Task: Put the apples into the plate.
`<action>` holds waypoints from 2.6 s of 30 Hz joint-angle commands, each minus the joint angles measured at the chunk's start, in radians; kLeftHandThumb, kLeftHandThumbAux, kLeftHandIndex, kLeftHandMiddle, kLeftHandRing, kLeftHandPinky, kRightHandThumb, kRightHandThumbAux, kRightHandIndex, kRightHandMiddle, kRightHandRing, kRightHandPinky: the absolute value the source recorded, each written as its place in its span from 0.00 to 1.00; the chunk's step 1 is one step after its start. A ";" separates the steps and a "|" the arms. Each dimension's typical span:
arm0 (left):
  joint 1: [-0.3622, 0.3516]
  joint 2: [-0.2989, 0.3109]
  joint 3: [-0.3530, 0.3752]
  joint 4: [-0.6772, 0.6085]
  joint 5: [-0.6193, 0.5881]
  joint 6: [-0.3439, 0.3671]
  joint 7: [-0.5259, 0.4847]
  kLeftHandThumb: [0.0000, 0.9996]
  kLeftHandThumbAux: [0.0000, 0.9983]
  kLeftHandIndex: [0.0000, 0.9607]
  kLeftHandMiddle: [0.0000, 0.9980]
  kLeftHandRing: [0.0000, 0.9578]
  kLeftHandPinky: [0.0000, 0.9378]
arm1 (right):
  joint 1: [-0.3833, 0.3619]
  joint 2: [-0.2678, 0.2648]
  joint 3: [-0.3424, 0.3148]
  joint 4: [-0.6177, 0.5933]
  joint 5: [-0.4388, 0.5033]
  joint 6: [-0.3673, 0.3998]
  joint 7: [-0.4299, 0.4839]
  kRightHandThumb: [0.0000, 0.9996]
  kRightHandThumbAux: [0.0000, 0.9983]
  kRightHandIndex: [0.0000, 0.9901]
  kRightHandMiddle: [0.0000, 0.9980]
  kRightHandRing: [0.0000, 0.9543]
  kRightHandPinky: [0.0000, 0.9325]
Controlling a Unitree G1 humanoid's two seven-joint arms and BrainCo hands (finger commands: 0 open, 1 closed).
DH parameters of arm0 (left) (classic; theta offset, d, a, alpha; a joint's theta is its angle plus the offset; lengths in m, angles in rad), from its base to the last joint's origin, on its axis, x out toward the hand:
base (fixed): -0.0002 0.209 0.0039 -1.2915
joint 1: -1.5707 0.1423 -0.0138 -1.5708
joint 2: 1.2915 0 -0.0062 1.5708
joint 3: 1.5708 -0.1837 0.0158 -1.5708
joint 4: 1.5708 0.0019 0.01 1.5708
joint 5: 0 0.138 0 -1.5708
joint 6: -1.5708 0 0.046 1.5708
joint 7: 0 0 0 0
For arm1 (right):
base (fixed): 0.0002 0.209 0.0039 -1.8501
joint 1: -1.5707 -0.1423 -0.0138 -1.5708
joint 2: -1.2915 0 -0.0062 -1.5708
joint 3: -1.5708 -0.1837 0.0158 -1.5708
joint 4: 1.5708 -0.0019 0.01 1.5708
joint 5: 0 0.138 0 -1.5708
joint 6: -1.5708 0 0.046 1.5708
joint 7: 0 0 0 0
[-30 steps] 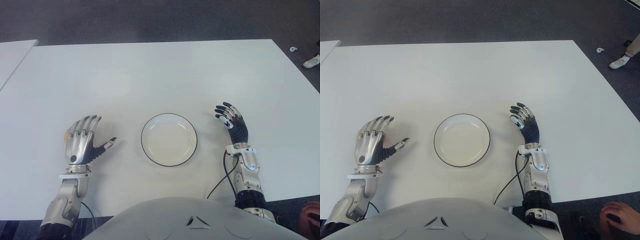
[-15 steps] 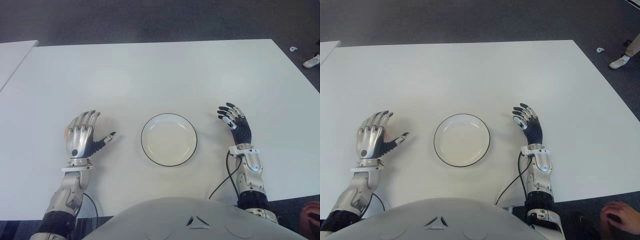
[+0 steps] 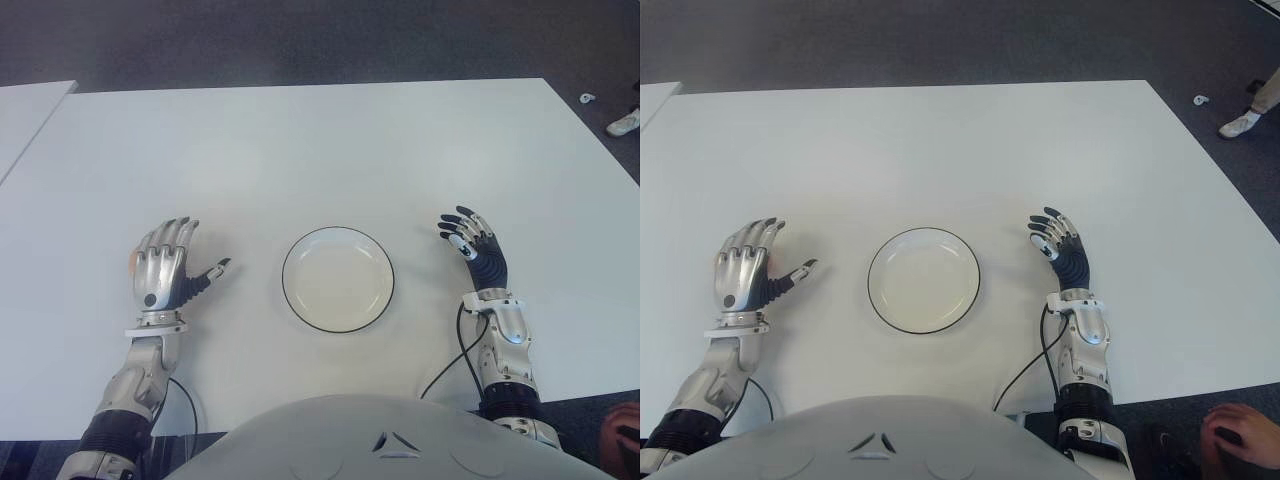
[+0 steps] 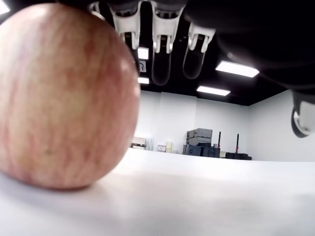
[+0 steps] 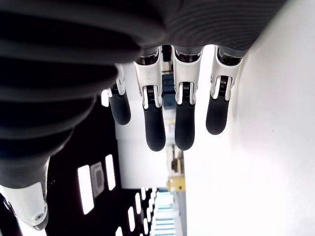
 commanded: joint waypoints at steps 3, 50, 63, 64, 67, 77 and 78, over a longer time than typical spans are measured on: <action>0.008 0.016 -0.027 0.076 -0.006 0.029 0.022 0.29 0.37 0.21 0.20 0.19 0.21 | 0.041 -0.003 -0.007 0.037 0.004 0.031 0.003 0.49 0.63 0.17 0.32 0.31 0.30; 0.030 0.101 -0.036 0.089 -0.020 0.168 -0.009 0.30 0.37 0.25 0.22 0.22 0.25 | 0.040 -0.021 -0.014 0.029 0.023 0.045 0.025 0.48 0.66 0.17 0.32 0.30 0.30; -0.006 0.124 -0.047 0.178 -0.039 0.192 -0.040 0.30 0.37 0.25 0.23 0.22 0.25 | 0.037 -0.024 -0.031 0.035 0.055 0.039 0.057 0.52 0.69 0.19 0.35 0.33 0.34; -0.018 0.126 -0.051 0.204 -0.042 0.187 -0.038 0.30 0.37 0.25 0.23 0.23 0.25 | 0.035 -0.023 -0.034 0.040 0.060 0.032 0.061 0.52 0.69 0.19 0.35 0.33 0.34; -0.033 0.129 -0.060 0.236 -0.050 0.180 -0.040 0.29 0.37 0.25 0.23 0.23 0.26 | 0.032 -0.022 -0.040 0.049 0.066 0.019 0.068 0.50 0.69 0.19 0.35 0.33 0.33; -0.094 0.128 -0.099 0.372 -0.091 0.132 -0.017 0.28 0.36 0.26 0.24 0.24 0.29 | 0.044 -0.040 -0.047 0.030 0.049 0.002 0.061 0.44 0.68 0.20 0.35 0.33 0.34; -0.099 0.128 -0.101 0.383 -0.095 0.127 -0.014 0.28 0.36 0.27 0.25 0.24 0.29 | 0.045 -0.041 -0.048 0.029 0.050 0.003 0.061 0.44 0.68 0.20 0.35 0.33 0.34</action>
